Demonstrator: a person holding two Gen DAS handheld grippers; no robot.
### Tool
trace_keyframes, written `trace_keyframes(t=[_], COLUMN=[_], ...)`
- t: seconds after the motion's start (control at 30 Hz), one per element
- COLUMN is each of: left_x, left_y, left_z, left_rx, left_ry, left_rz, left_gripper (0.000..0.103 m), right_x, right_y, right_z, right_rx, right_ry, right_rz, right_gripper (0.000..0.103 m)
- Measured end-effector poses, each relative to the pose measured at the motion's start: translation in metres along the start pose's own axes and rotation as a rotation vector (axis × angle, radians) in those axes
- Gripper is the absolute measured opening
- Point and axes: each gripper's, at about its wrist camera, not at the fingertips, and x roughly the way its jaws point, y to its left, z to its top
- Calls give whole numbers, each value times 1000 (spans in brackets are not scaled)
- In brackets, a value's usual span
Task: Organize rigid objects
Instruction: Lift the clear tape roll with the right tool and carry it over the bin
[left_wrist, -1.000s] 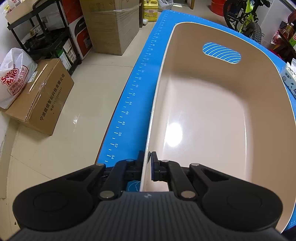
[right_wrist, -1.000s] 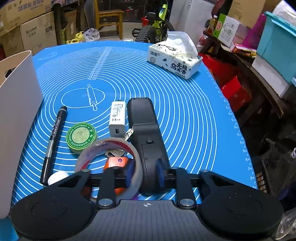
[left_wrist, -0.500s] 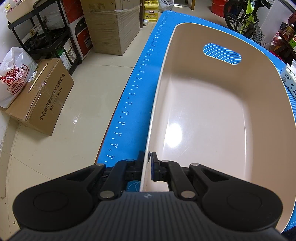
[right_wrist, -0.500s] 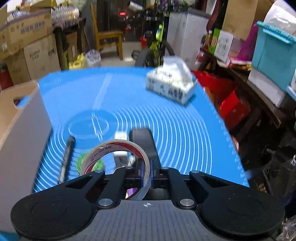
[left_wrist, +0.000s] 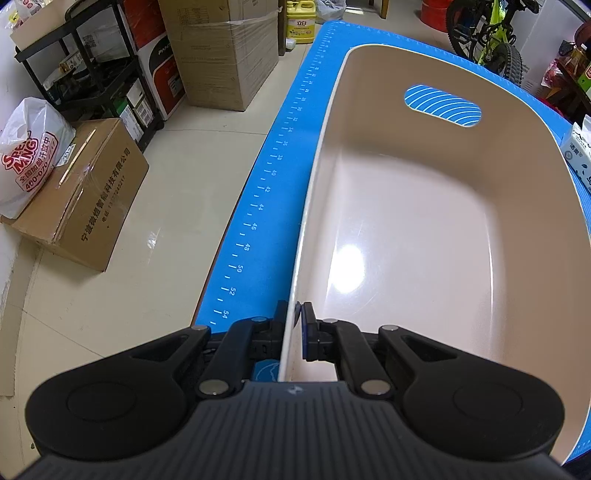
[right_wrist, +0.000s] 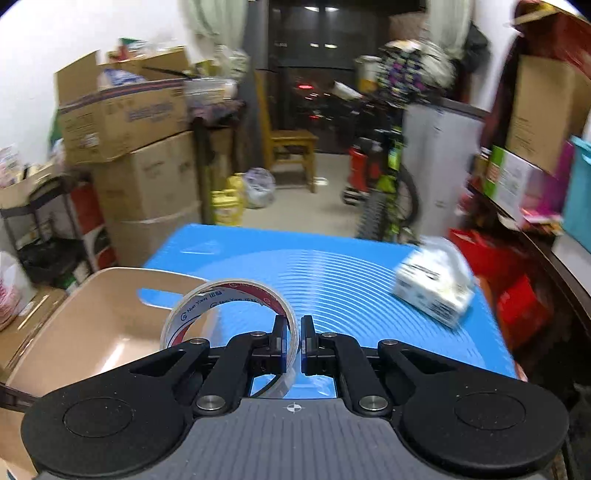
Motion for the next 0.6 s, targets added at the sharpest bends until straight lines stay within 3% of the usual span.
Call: trace_keyframes(t=[0.2,0.6], left_x=[0,-1], left_y=[-1,-2], left_z=[0,1], left_rx=[3,2], left_ry=[0,-3], left_rz=[4,4], left_gripper=[8,8], right_x=[26,61], right_y=[50,121], right_z=[2,-19], right_rx=[-82,-300], right_ry=[22,150], right_rz=[70,94], right_gripper=[19,19])
